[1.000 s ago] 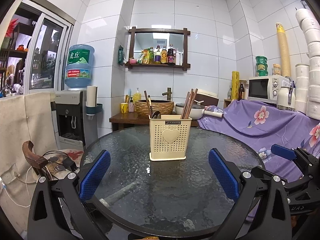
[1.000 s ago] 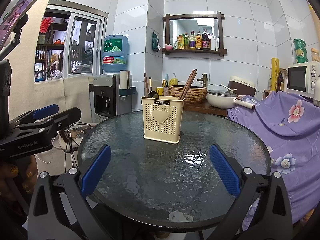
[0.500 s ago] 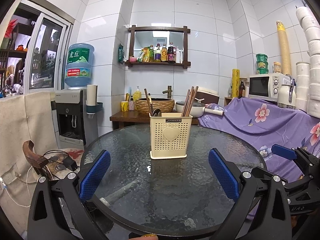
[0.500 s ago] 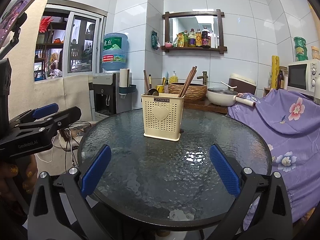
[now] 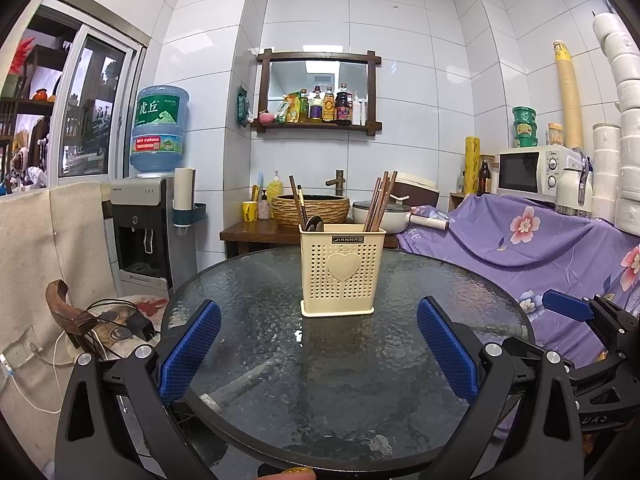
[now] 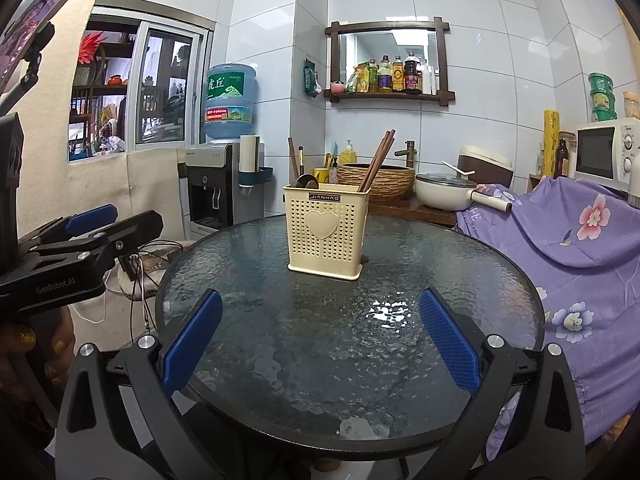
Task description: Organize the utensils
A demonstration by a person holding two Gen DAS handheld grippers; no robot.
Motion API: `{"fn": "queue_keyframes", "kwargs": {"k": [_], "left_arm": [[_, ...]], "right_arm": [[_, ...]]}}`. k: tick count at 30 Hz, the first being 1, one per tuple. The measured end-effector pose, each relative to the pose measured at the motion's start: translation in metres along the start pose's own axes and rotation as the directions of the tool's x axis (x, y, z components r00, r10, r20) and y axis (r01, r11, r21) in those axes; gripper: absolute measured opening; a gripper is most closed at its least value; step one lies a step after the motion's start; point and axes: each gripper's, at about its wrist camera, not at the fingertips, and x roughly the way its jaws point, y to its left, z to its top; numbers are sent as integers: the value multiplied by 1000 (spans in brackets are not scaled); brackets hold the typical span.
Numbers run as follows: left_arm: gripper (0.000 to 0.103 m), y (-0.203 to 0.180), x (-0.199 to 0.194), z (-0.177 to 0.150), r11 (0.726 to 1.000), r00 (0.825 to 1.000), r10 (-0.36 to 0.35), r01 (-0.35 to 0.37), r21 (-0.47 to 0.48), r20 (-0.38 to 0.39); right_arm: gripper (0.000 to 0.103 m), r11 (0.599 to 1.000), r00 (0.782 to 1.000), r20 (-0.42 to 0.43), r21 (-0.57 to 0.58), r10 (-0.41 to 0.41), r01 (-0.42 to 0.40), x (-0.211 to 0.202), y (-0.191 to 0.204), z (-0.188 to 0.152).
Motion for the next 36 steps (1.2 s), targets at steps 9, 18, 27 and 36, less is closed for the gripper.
{"fn": "queue_keyframes", "kwargs": {"k": [9,18,27,36], "left_arm": [[96,1,1,-1,1000,1000,0,0,3,-5],[97,-2,2,-2,1000,1000,-9,9,11,-17],[96,-1,3,-2,1000,1000,-7,7,9,-26],[96,-1,3,-1,1000,999,-5,5,7,-32]], "right_arm": [[97,1000,1000,0,0,0,0,0,0,0],[97,1000,1000,-14,-2,2,-2,3,1,-3],[97,1000,1000,-18,5,-3,3,4,1,-3],[97,1000,1000,-20,5,-3,3,4,0,-2]]}}
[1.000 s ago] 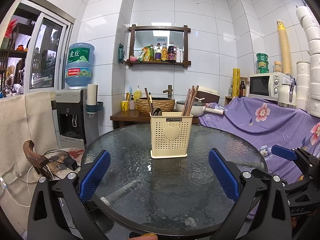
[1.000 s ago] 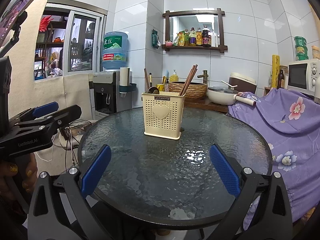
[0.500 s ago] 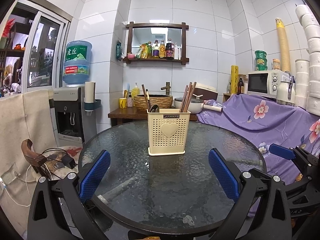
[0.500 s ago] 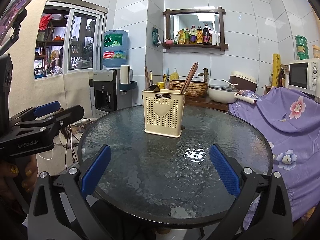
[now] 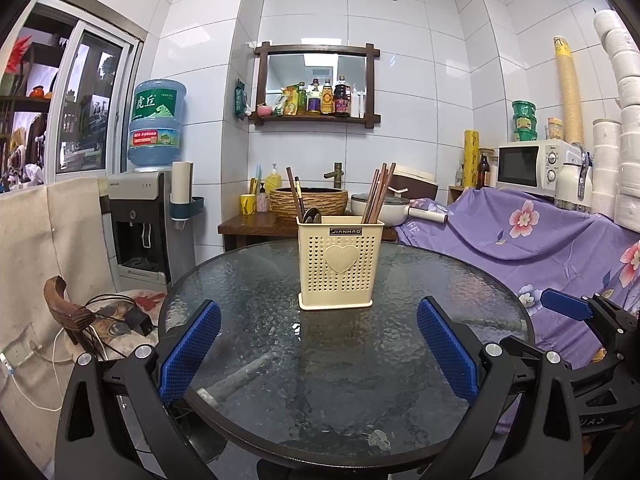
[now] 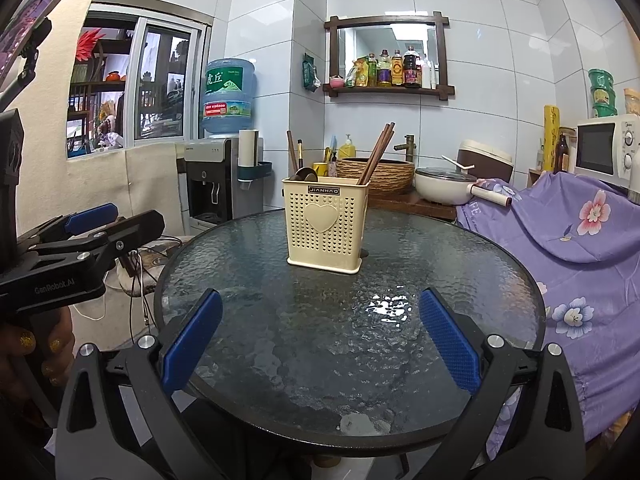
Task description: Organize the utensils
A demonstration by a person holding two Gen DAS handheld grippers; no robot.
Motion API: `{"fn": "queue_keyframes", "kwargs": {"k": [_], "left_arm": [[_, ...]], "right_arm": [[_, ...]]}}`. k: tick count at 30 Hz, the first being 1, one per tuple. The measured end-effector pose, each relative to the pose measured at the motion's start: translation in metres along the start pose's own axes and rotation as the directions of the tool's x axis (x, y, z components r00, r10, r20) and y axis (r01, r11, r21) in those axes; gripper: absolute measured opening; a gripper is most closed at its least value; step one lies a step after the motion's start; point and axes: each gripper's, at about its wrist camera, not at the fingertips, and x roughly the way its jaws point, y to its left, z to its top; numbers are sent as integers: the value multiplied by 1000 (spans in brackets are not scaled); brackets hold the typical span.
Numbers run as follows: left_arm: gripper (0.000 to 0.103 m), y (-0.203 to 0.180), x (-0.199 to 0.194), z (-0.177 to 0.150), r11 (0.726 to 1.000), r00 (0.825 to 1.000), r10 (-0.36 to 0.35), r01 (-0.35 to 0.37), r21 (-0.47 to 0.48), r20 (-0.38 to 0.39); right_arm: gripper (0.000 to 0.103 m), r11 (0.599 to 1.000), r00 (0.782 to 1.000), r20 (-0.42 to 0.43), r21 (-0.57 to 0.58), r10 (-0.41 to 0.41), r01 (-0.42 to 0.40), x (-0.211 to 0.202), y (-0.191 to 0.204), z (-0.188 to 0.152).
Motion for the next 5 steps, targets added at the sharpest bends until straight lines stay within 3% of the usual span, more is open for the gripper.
{"fn": "queue_keyframes", "kwargs": {"k": [5], "left_arm": [[97,0,-1,0,1000,1000,-3,3,0,-1]], "right_arm": [[97,1000,1000,0,1,-1,1,0,-1,0]]}}
